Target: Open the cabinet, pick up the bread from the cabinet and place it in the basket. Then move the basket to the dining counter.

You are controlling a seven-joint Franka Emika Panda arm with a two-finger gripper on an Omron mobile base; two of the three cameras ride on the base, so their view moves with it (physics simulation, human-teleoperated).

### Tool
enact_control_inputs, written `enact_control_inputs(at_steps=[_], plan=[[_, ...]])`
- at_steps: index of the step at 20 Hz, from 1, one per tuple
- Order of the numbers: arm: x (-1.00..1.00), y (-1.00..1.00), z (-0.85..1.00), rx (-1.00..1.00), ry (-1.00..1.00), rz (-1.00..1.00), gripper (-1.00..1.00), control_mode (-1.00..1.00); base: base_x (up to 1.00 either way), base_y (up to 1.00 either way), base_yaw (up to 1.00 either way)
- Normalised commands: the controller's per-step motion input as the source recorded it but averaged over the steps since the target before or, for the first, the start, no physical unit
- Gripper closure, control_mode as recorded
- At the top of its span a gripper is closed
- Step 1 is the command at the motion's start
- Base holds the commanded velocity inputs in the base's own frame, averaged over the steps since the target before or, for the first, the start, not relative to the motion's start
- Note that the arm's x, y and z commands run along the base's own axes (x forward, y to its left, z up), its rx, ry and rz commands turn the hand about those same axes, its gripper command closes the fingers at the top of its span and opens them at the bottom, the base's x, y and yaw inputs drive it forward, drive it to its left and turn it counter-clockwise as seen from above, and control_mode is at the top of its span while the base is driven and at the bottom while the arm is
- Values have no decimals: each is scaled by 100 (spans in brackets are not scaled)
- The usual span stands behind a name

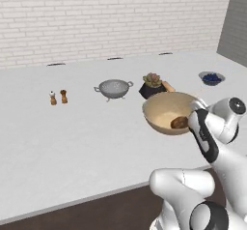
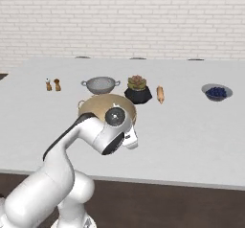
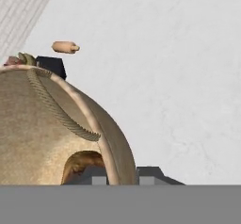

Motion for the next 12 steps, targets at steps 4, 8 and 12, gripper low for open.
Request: enact_control_inputs(at_steps=[4,8,12], plan=[[24,0,-52,0,7,0,100,-100,0,0,0],[16,0,-52,0,9,0,100,-100,0,0,0],[9,0,-48,0,8,0,100,-100,0,0,0]])
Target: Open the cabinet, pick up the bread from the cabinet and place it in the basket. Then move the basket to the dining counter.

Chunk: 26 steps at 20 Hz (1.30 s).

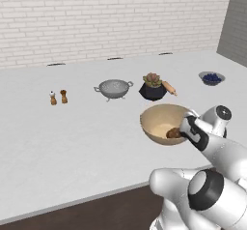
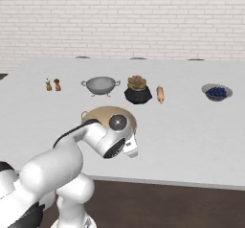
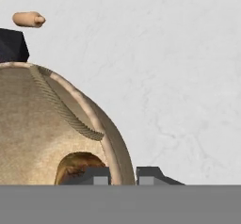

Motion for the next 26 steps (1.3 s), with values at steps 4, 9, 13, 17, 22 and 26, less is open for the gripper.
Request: enact_control_inputs(at_steps=[4,9,13,17,22,26], plan=[[9,0,-44,0,9,0,100,-100,0,0,0],[12,1,-36,0,6,0,-100,-100,0,0,0],[-1,9,10,0,-4,0,-100,-100,0,0,0],[-23,29,51,0,-14,5,-100,-100,0,0,0],[-49,42,73,0,-16,11,-100,-100,0,0,0],[-63,77,69,-5,-5,15,-100,-100,0,0,0]])
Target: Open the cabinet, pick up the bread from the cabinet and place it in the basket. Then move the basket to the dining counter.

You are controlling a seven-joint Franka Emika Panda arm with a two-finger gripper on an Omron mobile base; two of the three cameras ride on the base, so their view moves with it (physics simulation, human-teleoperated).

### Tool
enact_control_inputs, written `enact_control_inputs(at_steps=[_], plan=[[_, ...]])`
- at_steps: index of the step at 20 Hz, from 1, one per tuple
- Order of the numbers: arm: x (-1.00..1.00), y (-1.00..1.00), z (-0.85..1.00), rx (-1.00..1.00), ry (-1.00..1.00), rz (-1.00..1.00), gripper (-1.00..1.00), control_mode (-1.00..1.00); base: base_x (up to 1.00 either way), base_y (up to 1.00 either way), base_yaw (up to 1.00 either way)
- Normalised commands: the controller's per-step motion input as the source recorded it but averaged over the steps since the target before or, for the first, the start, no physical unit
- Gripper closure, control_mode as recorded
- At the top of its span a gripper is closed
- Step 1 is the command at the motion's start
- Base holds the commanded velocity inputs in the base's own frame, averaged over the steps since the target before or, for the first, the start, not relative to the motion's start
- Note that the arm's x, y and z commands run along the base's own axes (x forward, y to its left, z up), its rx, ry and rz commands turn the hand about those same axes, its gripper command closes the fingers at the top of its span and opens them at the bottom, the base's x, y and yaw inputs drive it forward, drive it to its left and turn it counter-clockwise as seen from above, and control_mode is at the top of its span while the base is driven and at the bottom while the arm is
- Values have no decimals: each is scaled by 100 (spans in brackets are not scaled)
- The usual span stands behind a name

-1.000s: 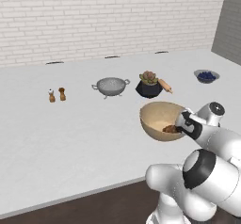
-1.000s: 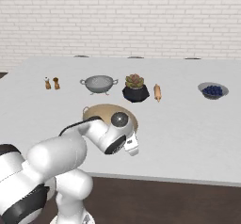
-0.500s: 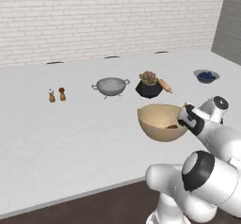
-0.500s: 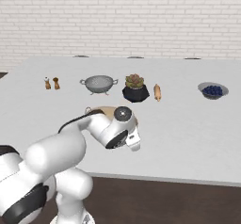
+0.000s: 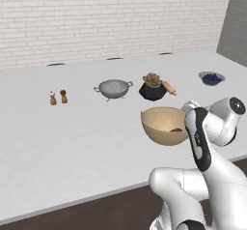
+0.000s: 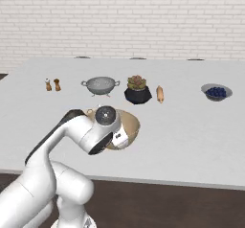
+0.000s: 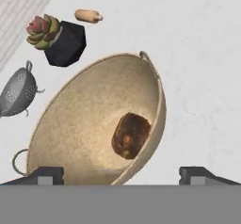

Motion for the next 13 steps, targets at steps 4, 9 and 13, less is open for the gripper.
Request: enact_control_inputs(at_steps=[4,9,13], plan=[[-65,98,67,-11,-3,21,-100,-100,0,0,0],[-68,90,79,-22,-13,28,-100,-100,0,0,0],[-81,8,99,-12,-28,31,-100,-100,0,0,0]])
